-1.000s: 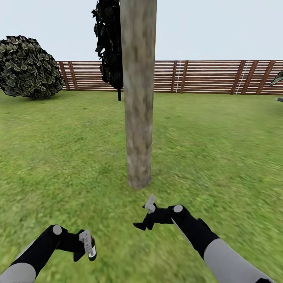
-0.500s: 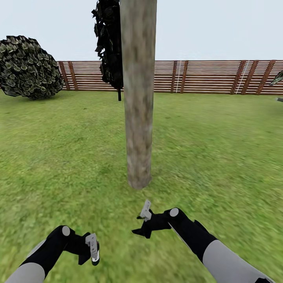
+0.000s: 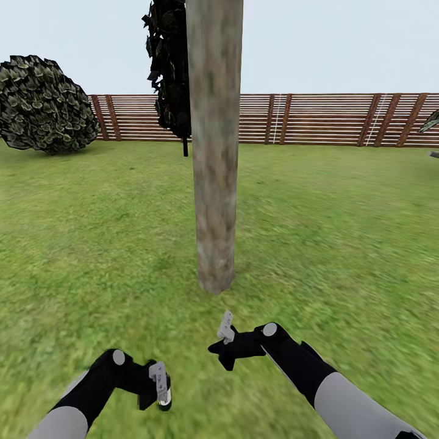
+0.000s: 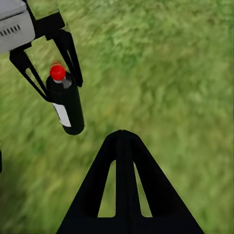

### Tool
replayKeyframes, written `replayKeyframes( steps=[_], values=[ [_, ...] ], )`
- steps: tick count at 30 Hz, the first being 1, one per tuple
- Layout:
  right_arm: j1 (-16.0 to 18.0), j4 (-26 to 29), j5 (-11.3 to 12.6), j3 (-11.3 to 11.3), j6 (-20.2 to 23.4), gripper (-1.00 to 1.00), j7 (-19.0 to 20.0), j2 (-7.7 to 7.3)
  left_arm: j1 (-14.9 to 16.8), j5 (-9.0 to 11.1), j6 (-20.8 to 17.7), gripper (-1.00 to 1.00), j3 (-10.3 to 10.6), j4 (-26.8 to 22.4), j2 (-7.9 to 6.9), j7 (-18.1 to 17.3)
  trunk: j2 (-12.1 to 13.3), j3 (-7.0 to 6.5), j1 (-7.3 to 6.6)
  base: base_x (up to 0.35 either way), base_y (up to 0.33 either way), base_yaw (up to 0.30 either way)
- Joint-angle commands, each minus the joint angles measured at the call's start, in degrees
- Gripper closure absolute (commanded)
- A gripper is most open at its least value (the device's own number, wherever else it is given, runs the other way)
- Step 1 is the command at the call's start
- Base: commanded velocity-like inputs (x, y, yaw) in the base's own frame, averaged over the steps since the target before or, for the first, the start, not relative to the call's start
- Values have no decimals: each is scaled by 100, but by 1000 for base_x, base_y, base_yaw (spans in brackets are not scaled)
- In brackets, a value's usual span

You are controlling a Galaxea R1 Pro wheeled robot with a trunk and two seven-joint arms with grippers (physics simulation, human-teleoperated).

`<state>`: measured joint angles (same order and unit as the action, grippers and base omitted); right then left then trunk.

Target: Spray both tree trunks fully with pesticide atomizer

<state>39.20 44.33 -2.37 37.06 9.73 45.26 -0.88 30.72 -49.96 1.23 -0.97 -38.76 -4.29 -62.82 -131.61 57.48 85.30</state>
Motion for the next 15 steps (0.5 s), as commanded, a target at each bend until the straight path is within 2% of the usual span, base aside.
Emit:
replayKeyframes(
  steps=[1,2,9,15],
  values=[
    [0,-1,0,5,-4,100,6,0,4,-64,9,100,-2,4,155,-24,0,0,0,0,0,0],
    [0,-3,0,10,-6,100,5,0,4,-67,16,100,-3,6,237,-27,0,0,0,0,0,0],
    [0,-3,0,17,-6,100,8,0,55,-70,15,100,0,-7,509,-36,0,0,0,0,0,0],
    [0,-3,0,20,-6,100,9,0,188,-59,-1,100,0,-9,620,-47,0,0,0,0,0,0]
  ],
)
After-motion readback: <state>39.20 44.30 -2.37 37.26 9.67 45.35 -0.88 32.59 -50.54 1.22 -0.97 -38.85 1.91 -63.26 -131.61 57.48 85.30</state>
